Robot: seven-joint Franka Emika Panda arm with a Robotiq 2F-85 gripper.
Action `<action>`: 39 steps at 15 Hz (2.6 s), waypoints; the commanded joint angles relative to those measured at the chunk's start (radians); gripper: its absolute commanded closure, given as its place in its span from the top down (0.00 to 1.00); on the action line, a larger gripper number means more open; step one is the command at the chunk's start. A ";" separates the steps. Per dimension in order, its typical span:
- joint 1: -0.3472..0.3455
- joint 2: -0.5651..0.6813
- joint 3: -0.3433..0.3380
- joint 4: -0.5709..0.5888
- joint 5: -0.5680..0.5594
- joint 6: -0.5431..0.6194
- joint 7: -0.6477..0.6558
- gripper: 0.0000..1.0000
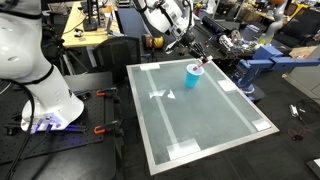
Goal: Put the marker in the cup
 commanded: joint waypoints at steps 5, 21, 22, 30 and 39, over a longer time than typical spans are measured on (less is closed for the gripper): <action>0.004 0.061 0.009 0.037 -0.017 0.003 -0.002 0.05; 0.024 0.088 0.011 0.039 -0.073 -0.016 0.035 0.97; 0.024 0.085 0.011 0.040 -0.077 -0.016 0.038 1.00; 0.014 -0.017 0.014 0.006 -0.115 -0.010 0.151 1.00; 0.000 -0.134 0.023 -0.007 -0.128 -0.005 0.219 1.00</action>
